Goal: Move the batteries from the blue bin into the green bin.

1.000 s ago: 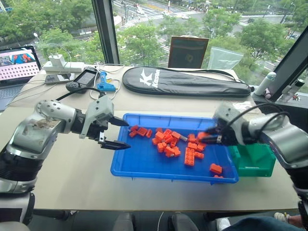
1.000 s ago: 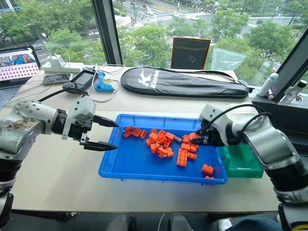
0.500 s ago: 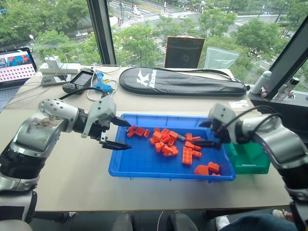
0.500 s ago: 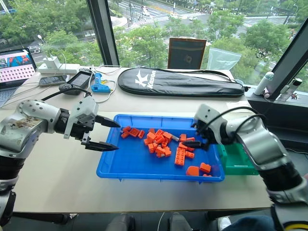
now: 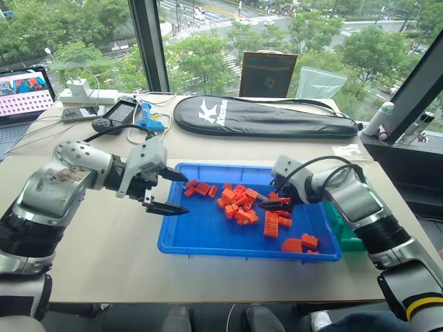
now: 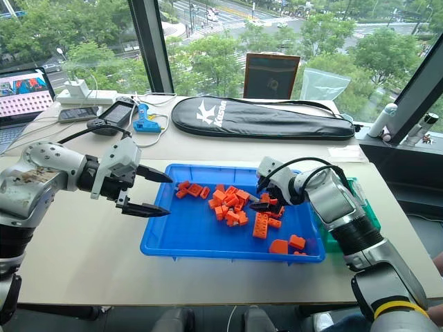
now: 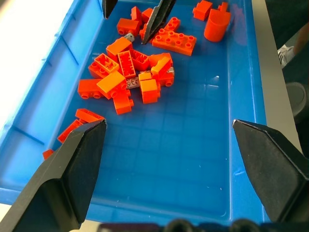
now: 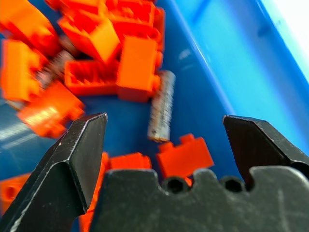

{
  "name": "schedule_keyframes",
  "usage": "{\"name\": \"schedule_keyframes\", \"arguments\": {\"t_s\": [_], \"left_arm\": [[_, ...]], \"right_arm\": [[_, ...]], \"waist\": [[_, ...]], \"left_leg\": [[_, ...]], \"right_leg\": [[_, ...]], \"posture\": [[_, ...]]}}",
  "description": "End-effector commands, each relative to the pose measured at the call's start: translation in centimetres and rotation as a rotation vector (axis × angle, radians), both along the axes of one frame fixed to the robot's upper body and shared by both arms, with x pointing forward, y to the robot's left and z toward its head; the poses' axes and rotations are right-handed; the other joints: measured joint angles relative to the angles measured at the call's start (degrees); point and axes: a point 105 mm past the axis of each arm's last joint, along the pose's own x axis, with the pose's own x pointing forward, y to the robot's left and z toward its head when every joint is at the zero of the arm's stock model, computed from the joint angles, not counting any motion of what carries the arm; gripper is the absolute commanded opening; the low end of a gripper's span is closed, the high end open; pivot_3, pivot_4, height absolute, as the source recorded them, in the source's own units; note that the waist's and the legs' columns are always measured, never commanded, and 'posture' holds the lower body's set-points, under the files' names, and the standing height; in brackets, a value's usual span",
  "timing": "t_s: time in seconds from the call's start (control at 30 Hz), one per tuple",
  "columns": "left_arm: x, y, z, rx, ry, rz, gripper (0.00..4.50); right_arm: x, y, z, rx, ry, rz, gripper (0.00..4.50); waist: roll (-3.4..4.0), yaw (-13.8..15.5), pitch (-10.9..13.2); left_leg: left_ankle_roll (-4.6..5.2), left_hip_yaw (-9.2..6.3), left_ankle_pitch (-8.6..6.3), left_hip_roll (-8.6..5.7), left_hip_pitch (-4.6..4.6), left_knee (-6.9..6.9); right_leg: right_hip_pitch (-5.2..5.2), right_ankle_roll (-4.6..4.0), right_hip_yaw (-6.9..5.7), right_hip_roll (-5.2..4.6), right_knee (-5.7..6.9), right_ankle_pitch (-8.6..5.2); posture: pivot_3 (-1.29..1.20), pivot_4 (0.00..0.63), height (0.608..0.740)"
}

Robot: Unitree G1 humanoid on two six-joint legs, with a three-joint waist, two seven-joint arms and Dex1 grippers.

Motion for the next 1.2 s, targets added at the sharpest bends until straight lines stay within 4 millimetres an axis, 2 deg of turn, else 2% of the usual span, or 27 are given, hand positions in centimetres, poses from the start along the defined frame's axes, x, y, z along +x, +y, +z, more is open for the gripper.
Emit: {"name": "schedule_keyframes", "arguments": {"t_s": [0.03, 0.27, 0.37, 0.47, 0.53, 0.67, 0.73, 0.83, 0.97, 1.03, 1.13, 1.2], "left_arm": [[-0.3, 0.0, 1.2, 0.000, -0.048, -0.004, 4.50], [-0.4, 0.0, 1.1, -0.002, -0.044, -0.002, 4.50], [-0.4, 0.0, 1.1, -0.002, -0.043, -0.004, 4.50], [-0.4, -0.1, 1.0, -0.003, -0.042, -0.007, 4.50], [-0.3, -0.1, 1.0, -0.004, -0.041, -0.011, 4.50], [0.2, -0.8, 1.2, -0.026, -0.049, -0.029, 4.50], [0.4, -1.1, 1.5, -0.041, -0.050, -0.038, 4.50], [0.6, -1.3, 1.4, -0.038, -0.052, -0.048, 4.50], [1.1, -1.8, 1.2, -0.042, -0.051, -0.067, 4.50], [1.2, -1.9, 1.3, -0.044, -0.049, -0.074, 4.50], [1.3, -2.1, 1.2, -0.045, -0.048, -0.085, 4.50], [1.4, -2.2, 1.2, -0.045, -0.048, -0.090, 4.50]], "right_arm": [[0.8, 0.8, 0.1, -0.024, -0.025, 0.045, 4.45], [1.0, 1.6, -1.0, -0.033, 0.006, 0.089, 2.14], [1.0, 1.3, -0.6, -0.033, 0.007, 0.089, 1.06], [0.7, 0.7, 0.1, -0.025, 0.009, 0.077, 0.23], [0.4, 0.1, 1.0, -0.009, 0.007, 0.066, 0.23], [-0.6, -0.9, 5.0, 0.133, -0.006, 0.016, 0.23], [-1.3, -2.2, 7.2, 0.173, -0.022, -0.017, 0.23], [-2.3, -4.2, 9.0, 0.189, -0.042, -0.078, 0.23], [-4.7, -10.4, 11.4, 0.201, -0.032, -0.302, 0.23], [-5.4, -12.2, 11.5, 0.188, -0.036, -0.374, 0.23], [-6.5, -14.4, 10.2, 0.127, -0.023, -0.439, 0.23], [-6.9, -15.1, 9.2, 0.134, 0.007, -0.474, 0.23]], "waist": [[0.00, -0.01, 0.00], [0.01, -0.11, 0.00], [0.01, -0.09, 0.00], [0.01, 0.01, 0.00], [0.02, 0.14, 0.01], [0.08, 0.27, 0.05], [0.09, 0.39, 0.07], [0.09, 0.54, 0.07], [0.13, 1.17, 0.09], [0.13, 1.31, 0.09], [0.13, 1.15, 0.09], [0.14, 0.83, 0.09]], "left_leg": [[0.00, 0.00, 0.00, 0.00, 0.00, 0.00], [0.00, -0.01, 0.00, 0.01, 0.02, 0.00], [0.00, -0.01, 0.00, 0.01, 0.02, 0.00], [0.00, -0.01, 0.00, 0.01, 0.02, 0.00], [0.00, -0.01, 0.00, 0.00, 0.02, 0.00], [0.00, 0.00, 0.00, 0.00, 0.00, 0.00], [0.00, 0.00, 0.00, 0.00, 0.00, 0.00], [0.00, -0.01, 0.00, 0.00, 0.00, 0.00], [0.00, 0.00, 0.00, -0.02, -0.01, 0.00], [0.00, 0.03, 0.00, -0.03, -0.02, 0.00], [0.00, 0.02, 0.00, -0.02, -0.01, 0.00], [0.00, 0.02, 0.00, -0.01, 0.02, 0.00]], "right_leg": [[0.00, 0.00, 0.00, 0.00, 0.00, 0.00], [0.01, 0.00, -0.01, 0.01, 0.03, 0.00], [0.01, 0.00, 0.00, 0.01, 0.03, 0.00], [0.02, 0.00, -0.01, 0.01, 0.03, 0.00], [0.01, 0.00, -0.01, 0.00, 0.03, 0.00], [0.00, 0.00, -0.01, -0.01, 0.02, 0.00], [0.00, 0.00, 0.00, -0.01, 0.03, 0.00], [0.00, 0.00, -0.03, 0.00, 0.03, 0.00], [0.01, 0.00, -0.03, -0.02, -0.01, 0.00], [0.01, 0.00, -0.03, -0.04, -0.04, 0.00], [0.02, 0.00, -0.02, -0.03, -0.04, 0.00], [0.04, 0.00, -0.01, -0.01, -0.02, 0.00]], "posture": [[0.00, 0.150, 0.733], [0.00, 0.150, 0.733], [0.00, 0.150, 0.733], [0.00, 0.150, 0.733], [0.00, 0.150, 0.733], [0.00, 0.150, 0.733], [0.00, 0.150, 0.733], [0.00, 0.150, 0.733], [0.00, 0.150, 0.733], [0.00, 0.150, 0.733], [0.00, 0.150, 0.733], [0.00, 0.150, 0.733]]}}
